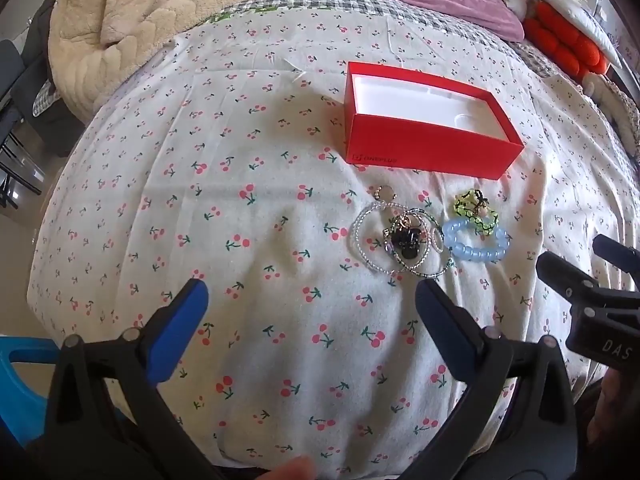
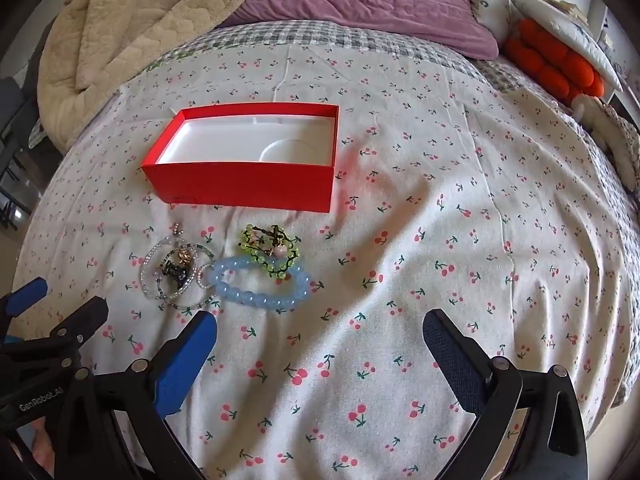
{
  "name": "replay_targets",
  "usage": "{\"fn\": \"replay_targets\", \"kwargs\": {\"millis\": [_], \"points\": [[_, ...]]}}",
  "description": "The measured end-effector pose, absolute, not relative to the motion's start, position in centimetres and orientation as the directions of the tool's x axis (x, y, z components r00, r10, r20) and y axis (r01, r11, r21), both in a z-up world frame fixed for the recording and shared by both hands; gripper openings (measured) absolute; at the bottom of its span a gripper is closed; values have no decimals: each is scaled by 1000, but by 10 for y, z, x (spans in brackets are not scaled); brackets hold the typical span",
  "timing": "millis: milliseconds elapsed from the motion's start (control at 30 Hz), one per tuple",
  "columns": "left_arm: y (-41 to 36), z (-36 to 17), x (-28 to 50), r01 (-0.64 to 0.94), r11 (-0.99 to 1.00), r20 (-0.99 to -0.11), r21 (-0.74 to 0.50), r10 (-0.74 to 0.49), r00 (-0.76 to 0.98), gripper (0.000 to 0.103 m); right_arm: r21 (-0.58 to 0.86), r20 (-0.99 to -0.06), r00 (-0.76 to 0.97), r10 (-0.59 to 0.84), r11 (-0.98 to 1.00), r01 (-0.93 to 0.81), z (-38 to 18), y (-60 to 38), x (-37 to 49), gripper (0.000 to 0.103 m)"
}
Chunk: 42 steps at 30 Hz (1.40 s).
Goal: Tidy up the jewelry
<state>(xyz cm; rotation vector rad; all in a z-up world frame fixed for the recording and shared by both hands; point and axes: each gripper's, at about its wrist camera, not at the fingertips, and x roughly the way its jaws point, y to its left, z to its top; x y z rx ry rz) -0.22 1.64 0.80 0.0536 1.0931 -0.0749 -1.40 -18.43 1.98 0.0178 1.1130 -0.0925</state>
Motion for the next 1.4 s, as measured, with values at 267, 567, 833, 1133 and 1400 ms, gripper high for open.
{"fn": "replay_targets", "kwargs": {"millis": [267,567,833,1133,1400], "points": [[16,10,-3,95,996,-887,-3,-46,459,103,-16,-901,430,-57,995,98,18,-180,-15,103],[14,14,0,89,996,-883,-6,-47,467,103,-8,-908,418,-37,998,70,14,-173,-14,103],[12,11,1,89,996,-886,0,-41,462,103,-23,-921,387,-43,998,57,15,-174,-16,103],[13,11,2,90,996,-885,-1,-43,463,103,-36,-930,363,-55,998,59,15,-175,-16,103],[13,13,1,81,997,-882,1,-37,469,103,-15,-894,446,-42,998,64,17,-174,-17,103]]}}
